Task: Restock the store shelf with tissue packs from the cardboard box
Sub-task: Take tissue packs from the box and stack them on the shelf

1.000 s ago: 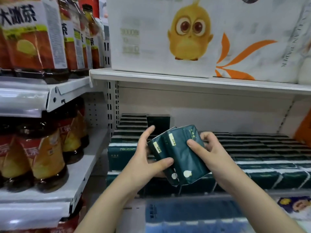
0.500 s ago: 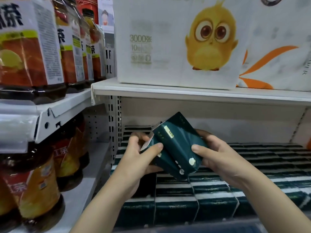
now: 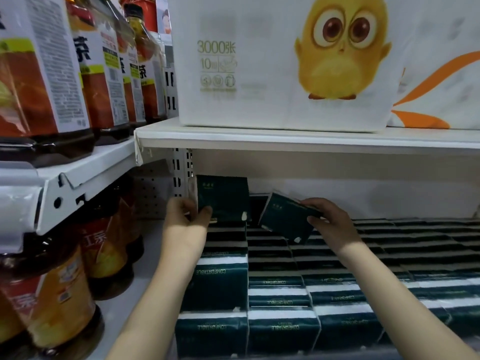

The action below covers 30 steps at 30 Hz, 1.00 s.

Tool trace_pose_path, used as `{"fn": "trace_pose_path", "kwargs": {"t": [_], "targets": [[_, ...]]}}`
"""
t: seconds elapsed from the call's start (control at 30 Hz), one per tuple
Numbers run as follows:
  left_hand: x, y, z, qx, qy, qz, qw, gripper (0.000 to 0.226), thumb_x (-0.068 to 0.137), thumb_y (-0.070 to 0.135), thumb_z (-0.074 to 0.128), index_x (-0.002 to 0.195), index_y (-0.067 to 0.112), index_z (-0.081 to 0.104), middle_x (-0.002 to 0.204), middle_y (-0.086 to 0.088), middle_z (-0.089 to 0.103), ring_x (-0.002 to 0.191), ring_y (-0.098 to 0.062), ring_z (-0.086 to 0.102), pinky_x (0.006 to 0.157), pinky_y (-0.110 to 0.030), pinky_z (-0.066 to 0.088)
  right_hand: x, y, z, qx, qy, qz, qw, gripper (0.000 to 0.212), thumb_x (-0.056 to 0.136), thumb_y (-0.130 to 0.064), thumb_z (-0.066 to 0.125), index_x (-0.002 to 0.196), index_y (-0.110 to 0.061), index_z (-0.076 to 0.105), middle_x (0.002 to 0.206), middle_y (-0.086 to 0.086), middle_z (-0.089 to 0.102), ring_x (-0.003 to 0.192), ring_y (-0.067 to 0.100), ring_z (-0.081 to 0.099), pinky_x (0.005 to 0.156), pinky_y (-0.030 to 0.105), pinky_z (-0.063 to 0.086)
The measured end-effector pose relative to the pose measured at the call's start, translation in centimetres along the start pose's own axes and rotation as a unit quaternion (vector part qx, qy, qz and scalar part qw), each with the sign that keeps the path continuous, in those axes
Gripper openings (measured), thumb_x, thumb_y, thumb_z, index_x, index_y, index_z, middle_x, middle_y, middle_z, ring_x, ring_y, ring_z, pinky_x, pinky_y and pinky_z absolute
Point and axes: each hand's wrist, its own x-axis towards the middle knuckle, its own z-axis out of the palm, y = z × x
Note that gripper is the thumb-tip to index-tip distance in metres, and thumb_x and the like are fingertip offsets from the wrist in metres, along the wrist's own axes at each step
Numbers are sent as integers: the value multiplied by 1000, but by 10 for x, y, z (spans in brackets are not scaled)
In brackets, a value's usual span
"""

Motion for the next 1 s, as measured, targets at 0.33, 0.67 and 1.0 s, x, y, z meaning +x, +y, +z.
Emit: {"fn": "trace_pose_path", "kwargs": {"t": [0.33, 0.67, 1.0], "targets": [[7, -2, 6, -77, 18, -29, 996, 33, 92, 2, 58, 83, 26, 38, 86, 2, 43, 90, -20, 48, 87, -37, 44, 24, 19, 56, -78, -8, 13, 997, 51, 90, 2, 62, 134, -21, 49, 136, 1, 45, 124, 16, 45, 101, 25, 40], [7, -6, 5, -88, 9, -16, 996, 35, 91, 1, 59, 84, 28, 39, 90, 5, 48, 80, -6, 49, 72, -25, 44, 20, 21, 65, -53, -48, 124, 990, 50, 102, -4, 43, 149, -17, 33, 148, 4, 44, 122, 13, 47, 88, 9, 41], [3, 5, 3, -89, -55, 60, 993, 33, 88, 2, 65, 86, 28, 45, 84, 6, 55, 74, 3, 55, 66, -3, 42, -1, -49, 62, 161, -7, 59, 985, 25, 96, -29, 58, 120, -24, 63, 120, 1, 68, 107, 17, 65, 93, 32, 53]]}}
